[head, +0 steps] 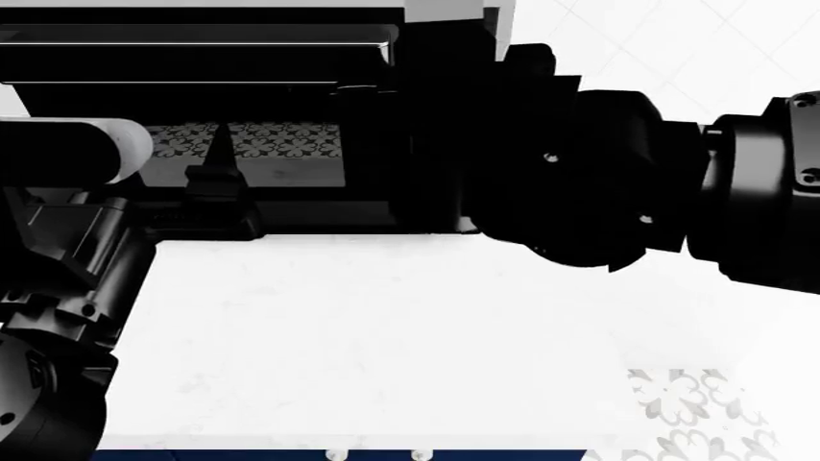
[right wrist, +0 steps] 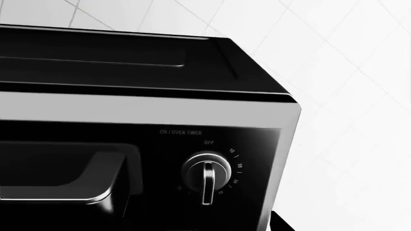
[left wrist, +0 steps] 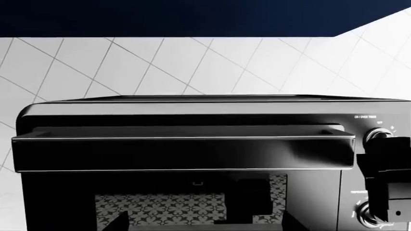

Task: Turn on the toaster oven by setting the timer.

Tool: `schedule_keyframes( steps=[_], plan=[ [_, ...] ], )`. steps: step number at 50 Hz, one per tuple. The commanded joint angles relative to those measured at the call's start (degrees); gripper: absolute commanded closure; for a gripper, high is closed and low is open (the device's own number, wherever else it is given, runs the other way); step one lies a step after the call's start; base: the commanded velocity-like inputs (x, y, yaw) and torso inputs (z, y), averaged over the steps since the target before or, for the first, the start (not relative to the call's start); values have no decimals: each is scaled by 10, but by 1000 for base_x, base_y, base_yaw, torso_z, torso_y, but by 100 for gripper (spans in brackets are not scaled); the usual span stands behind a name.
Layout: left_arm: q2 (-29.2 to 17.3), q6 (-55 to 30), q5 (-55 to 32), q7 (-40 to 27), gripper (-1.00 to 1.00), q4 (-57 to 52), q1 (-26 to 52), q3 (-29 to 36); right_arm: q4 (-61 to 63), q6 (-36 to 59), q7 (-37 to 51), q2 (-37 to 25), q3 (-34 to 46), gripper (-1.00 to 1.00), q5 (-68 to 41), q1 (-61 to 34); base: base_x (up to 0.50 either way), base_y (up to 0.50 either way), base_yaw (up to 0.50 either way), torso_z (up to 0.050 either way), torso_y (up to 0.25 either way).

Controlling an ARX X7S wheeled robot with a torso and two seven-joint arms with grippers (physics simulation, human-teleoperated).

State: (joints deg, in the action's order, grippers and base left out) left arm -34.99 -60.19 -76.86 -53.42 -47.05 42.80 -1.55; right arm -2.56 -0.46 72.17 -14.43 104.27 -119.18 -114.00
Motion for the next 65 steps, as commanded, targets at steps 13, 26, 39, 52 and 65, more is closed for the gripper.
schedule_keyframes(
  steps=[13, 26, 39, 52, 65],
  plan=[
    [0, 6, 6, 1, -100, 4, 1, 9, -27, 8, -10, 9, 1, -100, 7, 9, 0, 0, 0, 0, 0],
    [-2, 9, 6, 1, -100, 5, 1, 11, -44, 13, -17, 14, 1, -100, 8, 13, 0, 0, 0, 0, 0],
    [-2, 11, 11, 3, -100, 9, 4, 17, -55, 18, -22, 20, -1, -100, 10, 16, 0, 0, 0, 0, 0],
    [-6, 14, 2, -4, -100, 8, 4, 15, -71, 24, -26, 26, -1, -100, 12, 19, 0, 0, 0, 0, 0],
    [-12, 18, -6, -7, -100, 1, -4, 11, -82, 29, -30, 31, -5, -100, 13, 20, 0, 0, 0, 0, 0]
  ],
)
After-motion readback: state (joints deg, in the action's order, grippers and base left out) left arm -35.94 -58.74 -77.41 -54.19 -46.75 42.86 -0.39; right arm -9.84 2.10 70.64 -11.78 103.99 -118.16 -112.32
